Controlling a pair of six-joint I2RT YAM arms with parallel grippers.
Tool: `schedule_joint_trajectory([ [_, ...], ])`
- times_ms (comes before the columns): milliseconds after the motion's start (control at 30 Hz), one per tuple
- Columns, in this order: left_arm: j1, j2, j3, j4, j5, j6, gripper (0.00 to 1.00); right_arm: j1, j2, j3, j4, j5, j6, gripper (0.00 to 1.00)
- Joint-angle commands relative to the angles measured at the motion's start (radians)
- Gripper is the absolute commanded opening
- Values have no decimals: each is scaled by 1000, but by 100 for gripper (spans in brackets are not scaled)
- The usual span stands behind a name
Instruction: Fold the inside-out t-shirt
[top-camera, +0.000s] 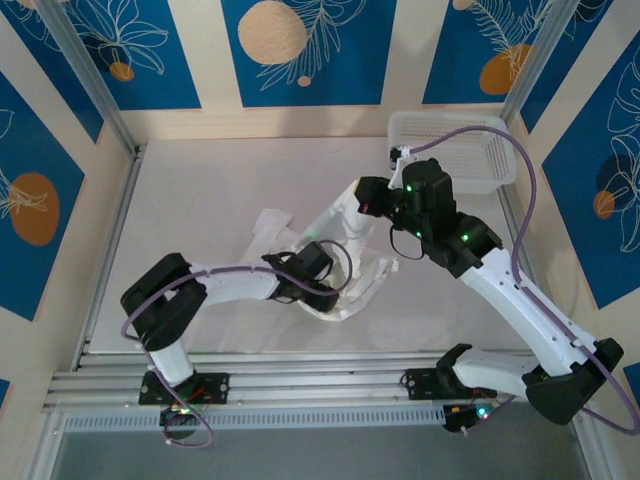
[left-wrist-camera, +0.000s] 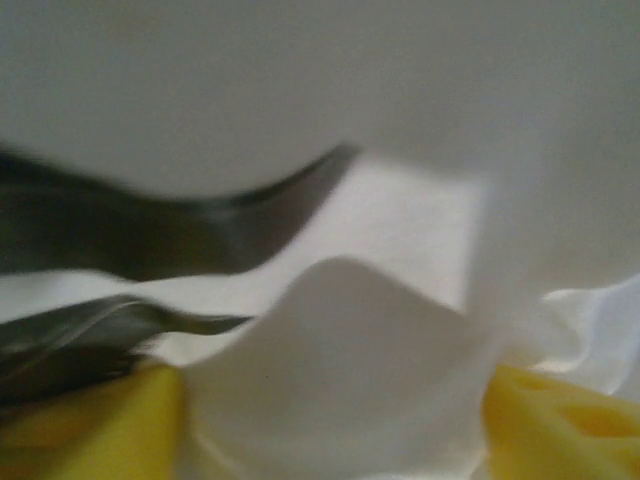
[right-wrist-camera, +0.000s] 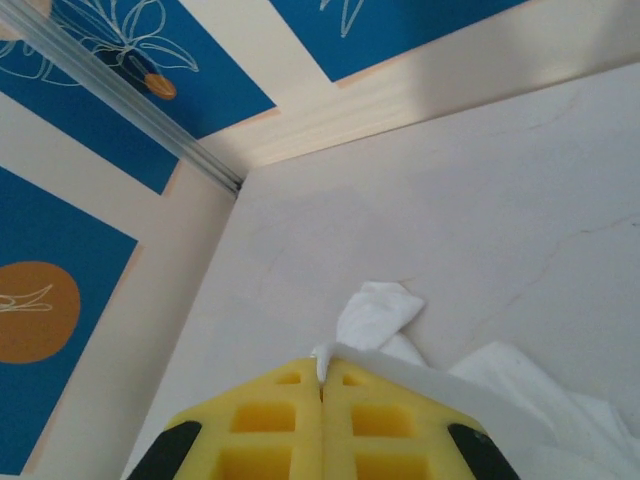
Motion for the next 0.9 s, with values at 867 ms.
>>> schedule_joint_trajectory([
  [867,528,-22,845,-305,138,207,11,287,44,418,-251,766,-284,0],
])
